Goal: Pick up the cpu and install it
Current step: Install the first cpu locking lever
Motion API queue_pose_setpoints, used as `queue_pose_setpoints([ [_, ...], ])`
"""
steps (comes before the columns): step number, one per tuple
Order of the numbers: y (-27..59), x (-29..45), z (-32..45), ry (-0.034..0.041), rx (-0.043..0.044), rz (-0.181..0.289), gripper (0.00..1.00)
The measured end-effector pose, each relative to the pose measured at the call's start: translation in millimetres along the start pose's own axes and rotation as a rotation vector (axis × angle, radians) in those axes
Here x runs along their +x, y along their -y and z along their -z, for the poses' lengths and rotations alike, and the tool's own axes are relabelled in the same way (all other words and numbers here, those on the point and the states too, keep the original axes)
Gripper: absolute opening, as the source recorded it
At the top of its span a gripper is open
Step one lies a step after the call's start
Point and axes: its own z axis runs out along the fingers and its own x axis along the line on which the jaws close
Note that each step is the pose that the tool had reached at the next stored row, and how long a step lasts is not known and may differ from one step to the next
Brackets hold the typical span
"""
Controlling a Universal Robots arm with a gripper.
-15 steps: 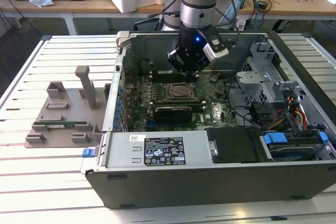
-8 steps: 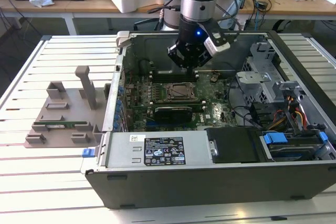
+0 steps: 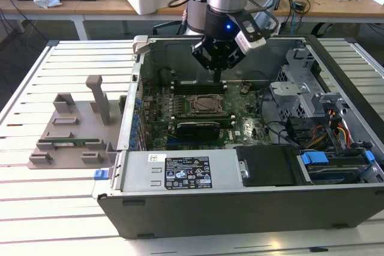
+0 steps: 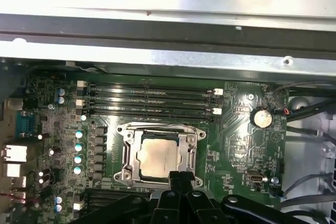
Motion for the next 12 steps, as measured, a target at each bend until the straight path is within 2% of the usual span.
queue_pose_setpoints([
  [2,0.0,0.0,2.2,0.0000,-0.0001,0.000,0.11],
  [12,0.0,0.0,2.5,0.0000,-0.0001,0.000,0.11],
])
